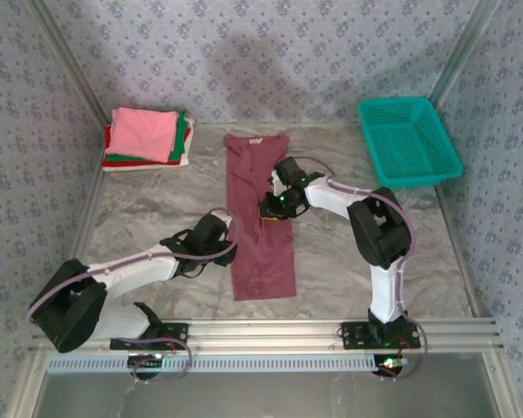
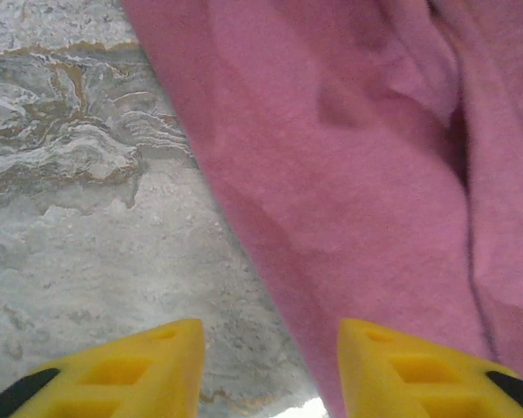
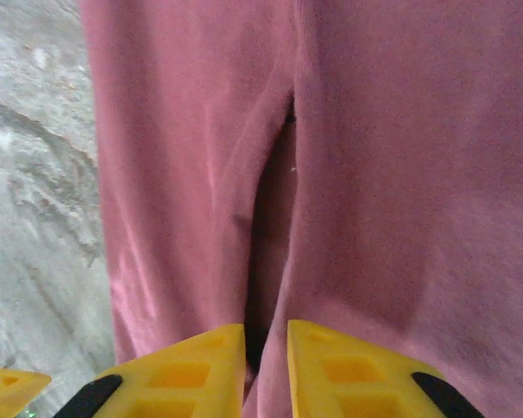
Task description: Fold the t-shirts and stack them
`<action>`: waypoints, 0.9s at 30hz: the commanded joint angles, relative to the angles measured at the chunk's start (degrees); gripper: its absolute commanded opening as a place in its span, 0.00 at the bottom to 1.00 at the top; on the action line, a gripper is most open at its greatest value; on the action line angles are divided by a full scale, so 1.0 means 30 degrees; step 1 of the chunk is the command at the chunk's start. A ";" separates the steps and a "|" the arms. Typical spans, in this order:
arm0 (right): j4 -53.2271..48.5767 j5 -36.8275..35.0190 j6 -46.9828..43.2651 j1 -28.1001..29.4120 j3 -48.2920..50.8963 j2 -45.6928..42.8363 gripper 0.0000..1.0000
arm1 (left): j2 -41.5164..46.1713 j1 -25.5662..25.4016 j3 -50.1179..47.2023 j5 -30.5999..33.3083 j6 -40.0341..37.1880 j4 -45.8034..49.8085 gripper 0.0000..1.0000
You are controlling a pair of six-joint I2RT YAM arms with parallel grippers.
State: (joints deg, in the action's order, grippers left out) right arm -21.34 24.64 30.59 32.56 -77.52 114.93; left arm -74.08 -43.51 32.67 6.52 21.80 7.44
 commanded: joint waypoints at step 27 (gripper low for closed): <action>-0.2316 -0.2124 0.1669 -0.3970 -1.0419 0.6612 0.00 | -1.7764 0.7324 2.0159 -0.5671 0.0413 0.0248 0.26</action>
State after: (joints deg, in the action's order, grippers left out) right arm -24.93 20.56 33.56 20.69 -105.97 129.71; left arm -123.81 -22.28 88.01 -7.73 20.73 4.19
